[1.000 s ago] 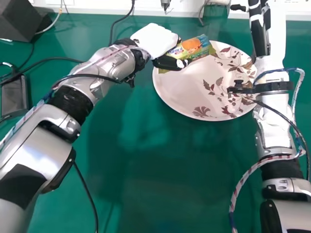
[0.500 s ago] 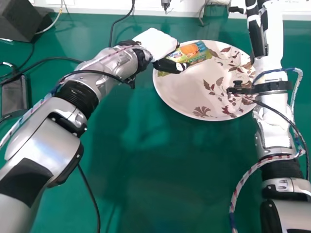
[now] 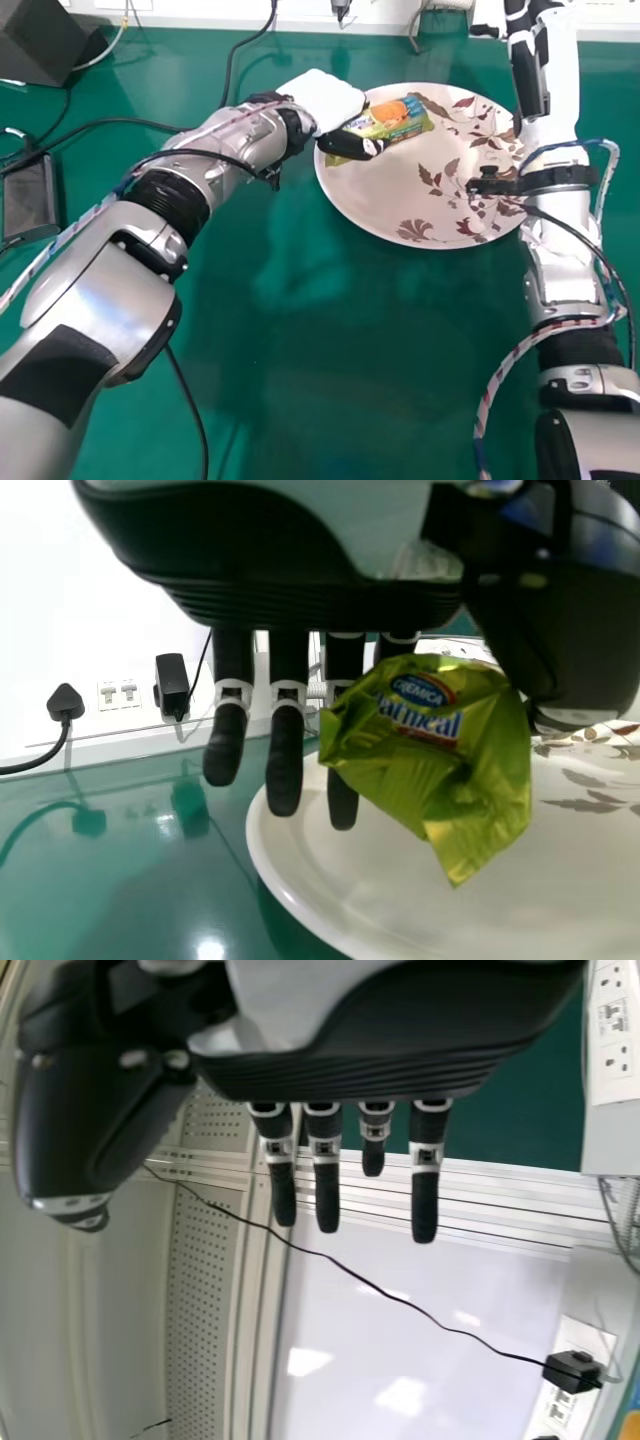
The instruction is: Pick up biscuit and place it in the plate
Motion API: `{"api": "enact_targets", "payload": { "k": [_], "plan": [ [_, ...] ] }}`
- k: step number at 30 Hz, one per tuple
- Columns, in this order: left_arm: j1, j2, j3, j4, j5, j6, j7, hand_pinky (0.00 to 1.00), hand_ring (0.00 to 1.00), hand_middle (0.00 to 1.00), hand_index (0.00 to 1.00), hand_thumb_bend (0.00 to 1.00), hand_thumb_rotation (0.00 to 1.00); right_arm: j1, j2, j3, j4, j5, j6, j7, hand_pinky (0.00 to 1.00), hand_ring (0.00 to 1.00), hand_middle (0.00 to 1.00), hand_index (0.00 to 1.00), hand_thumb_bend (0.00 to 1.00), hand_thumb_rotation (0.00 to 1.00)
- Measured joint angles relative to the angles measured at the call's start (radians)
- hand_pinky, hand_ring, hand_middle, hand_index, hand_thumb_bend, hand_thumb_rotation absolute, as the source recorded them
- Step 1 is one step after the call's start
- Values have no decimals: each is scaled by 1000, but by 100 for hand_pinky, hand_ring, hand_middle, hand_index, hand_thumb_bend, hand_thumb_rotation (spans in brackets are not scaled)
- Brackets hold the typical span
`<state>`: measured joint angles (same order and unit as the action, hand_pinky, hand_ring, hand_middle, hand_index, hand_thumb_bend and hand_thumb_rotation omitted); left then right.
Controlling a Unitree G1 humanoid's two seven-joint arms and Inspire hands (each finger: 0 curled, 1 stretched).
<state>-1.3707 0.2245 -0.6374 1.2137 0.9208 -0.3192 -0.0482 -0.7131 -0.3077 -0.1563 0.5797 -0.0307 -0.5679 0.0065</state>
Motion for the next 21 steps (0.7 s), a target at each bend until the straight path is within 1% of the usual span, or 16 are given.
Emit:
{"api": "enact_targets", "payload": {
  "k": [2, 7, 11, 16, 21],
  "plan": [
    [0, -3, -5, 6, 0, 0, 4, 22, 27, 44, 50, 52, 0, -9, 0, 0, 10, 2, 0, 4, 63, 79, 81, 81, 87, 18],
    [-4, -9, -25, 14, 2, 3, 19, 22, 27, 44, 50, 52, 0, -18, 0, -1, 38, 11, 0, 5, 65, 80, 81, 80, 88, 18],
    [-14, -18, -56, 18, 14, 11, 21, 23, 27, 44, 50, 52, 0, -20, 0, 0, 46, 12, 0, 5, 64, 79, 81, 79, 89, 19],
    [-19, -25, -84, 26, 23, 17, 22, 23, 28, 45, 50, 52, 0, -20, 0, 0, 53, 12, 0, 5, 62, 77, 79, 78, 89, 20],
    [-19, -27, -104, 37, 40, 18, 34, 23, 27, 44, 50, 52, 0, -21, 0, 0, 61, 14, 0, 6, 60, 74, 78, 77, 88, 18]
  ]
}}
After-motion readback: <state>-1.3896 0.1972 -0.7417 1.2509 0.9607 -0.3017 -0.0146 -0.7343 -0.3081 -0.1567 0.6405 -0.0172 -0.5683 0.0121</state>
